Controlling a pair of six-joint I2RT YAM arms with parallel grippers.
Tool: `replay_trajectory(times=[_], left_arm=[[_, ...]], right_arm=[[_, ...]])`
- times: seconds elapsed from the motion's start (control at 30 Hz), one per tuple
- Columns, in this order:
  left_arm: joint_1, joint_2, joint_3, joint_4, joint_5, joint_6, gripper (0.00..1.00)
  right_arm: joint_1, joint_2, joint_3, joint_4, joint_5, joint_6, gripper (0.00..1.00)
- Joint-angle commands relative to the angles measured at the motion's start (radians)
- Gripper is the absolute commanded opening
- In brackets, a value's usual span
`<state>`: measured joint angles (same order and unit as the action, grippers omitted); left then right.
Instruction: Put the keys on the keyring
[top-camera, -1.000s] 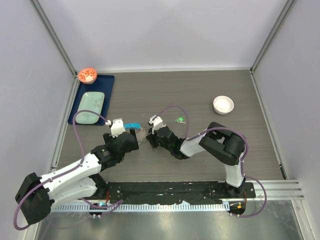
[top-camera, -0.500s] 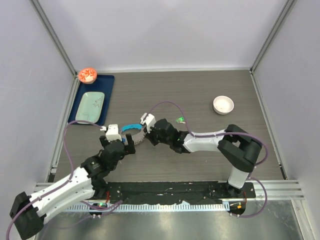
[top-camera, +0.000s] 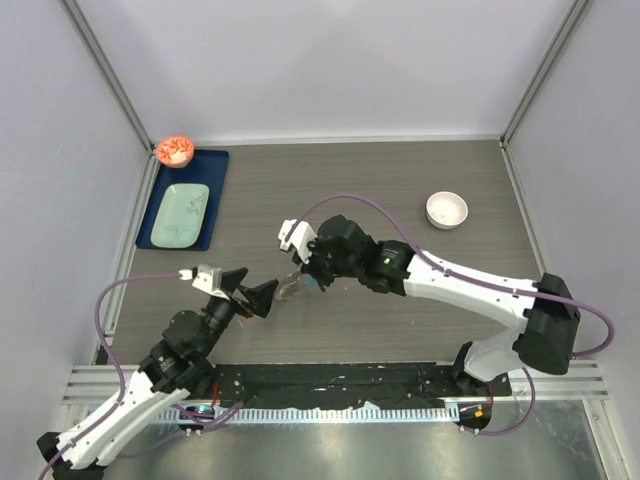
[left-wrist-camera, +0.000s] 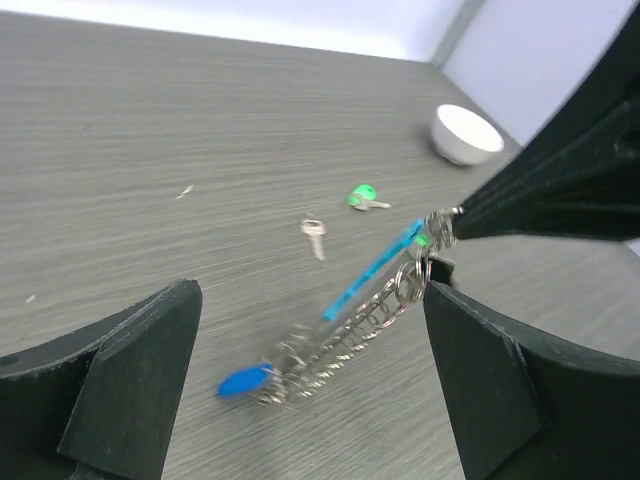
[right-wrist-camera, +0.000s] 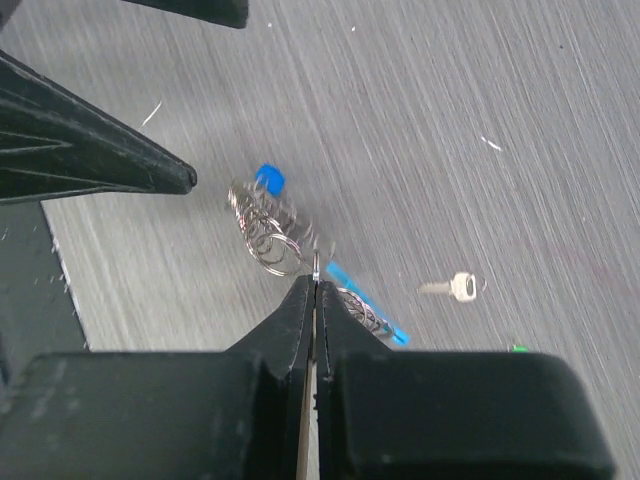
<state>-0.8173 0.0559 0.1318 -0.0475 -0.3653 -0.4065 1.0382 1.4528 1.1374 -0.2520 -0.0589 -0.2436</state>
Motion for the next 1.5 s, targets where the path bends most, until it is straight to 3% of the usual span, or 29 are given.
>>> replay_trajectory(times=[0.0,0.2,0.37,0.57,0.73,0.9,1.13,1.47], left_arm=[[-0.005,0.039,-0.027,0.246,0.236,0.126,0.97],[-0.003,0.313,0.008,0.506,0.552,0.277,0.92],[-0.003,0.562,0.146,0.549,0.776,0.337,0.88],[-0.003,0.713,0.199,0.678,0.844,0.351,0.79],[-0.003,0.820,0.249,0.728,0.901,0.357,0.60],[-0.005,0.907,0.262,0.882,0.937,0.348,0.56],[-0.003,1.018,0.299,0.969,1.010,0.316,0.55],[-0.005,1.107,0.338,0.974,1.048,0.313,0.40]], right_arm=[[0.002,-0.095,0.097,-0.225,-0.015,-0.043,0.01],[0.003,-0.172,0.136,-0.421,0.001,-0.088,0.01],[0.003,-0.230,0.133,-0.490,0.044,-0.149,0.01],[0.003,-0.289,0.116,-0.520,0.038,-0.194,0.01],[0.003,-0.302,0.102,-0.521,0.018,-0.229,0.01],[0.003,-0.310,0.085,-0.520,0.024,-0.247,0.01],[0.003,-0.347,0.042,-0.481,0.005,-0.257,0.01],[0.003,-0.361,0.030,-0.467,-0.028,-0.264,0.01]])
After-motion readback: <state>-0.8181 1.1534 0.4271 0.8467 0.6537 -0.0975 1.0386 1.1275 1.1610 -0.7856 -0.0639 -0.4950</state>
